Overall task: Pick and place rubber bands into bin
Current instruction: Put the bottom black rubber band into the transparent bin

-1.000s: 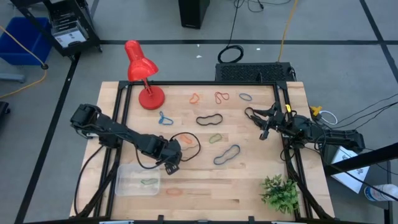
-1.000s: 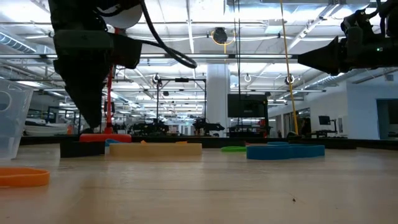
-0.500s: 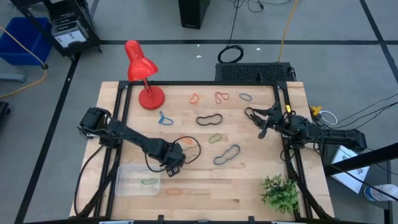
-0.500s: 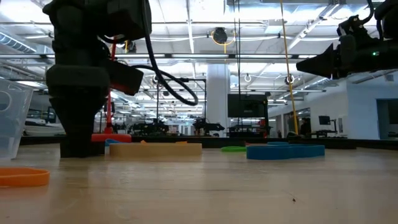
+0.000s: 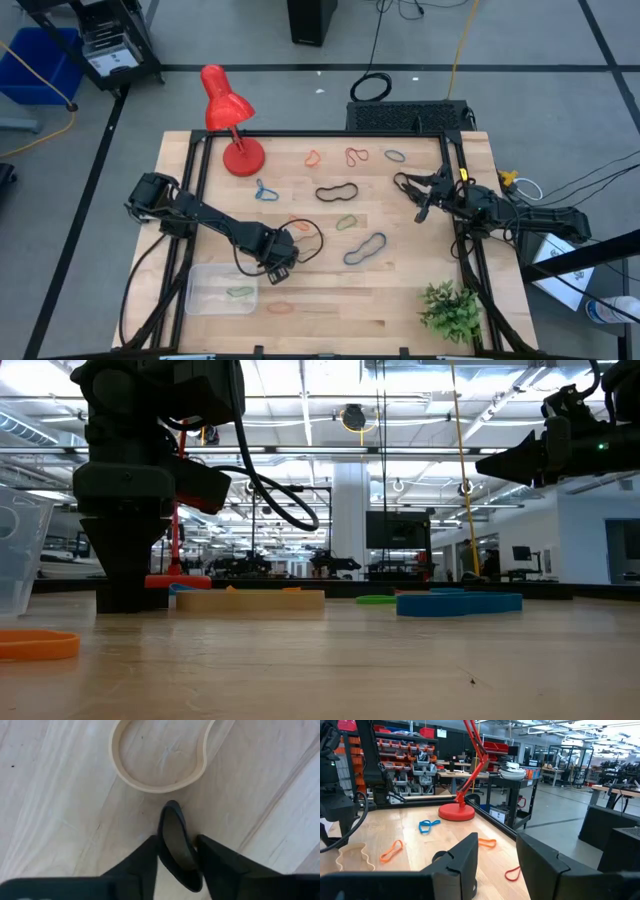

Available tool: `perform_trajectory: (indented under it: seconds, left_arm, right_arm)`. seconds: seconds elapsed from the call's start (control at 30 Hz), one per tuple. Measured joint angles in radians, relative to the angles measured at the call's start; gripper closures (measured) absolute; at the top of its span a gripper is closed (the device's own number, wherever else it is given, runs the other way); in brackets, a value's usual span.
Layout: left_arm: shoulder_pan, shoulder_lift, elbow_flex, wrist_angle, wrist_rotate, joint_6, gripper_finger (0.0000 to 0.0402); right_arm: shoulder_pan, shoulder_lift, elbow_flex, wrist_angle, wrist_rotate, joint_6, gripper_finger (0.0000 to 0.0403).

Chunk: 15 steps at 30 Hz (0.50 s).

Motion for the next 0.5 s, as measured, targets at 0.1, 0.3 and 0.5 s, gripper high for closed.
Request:
perform_trajectory:
  seconds: [0.1, 0.3, 0.5]
  left_arm:
    - [0.000, 0.000, 0.000, 0.002, 0.001, 0.000, 0.0302]
    - [0.000, 0.000, 0.000, 0.006, 0.009, 0.000, 0.0374]
    - [0.000, 0.000, -0.001, 0.011, 0.011, 0.000, 0.0383]
  right_arm:
    - [0.000, 0.000, 0.000, 0.003, 0.000, 0.000, 0.0273]
    - [0.000, 0.000, 0.000, 0.088, -0.003, 0.047, 0.0273]
    - [0.000, 0.000, 0.000, 0.199, -0.027, 0.083, 0.0273]
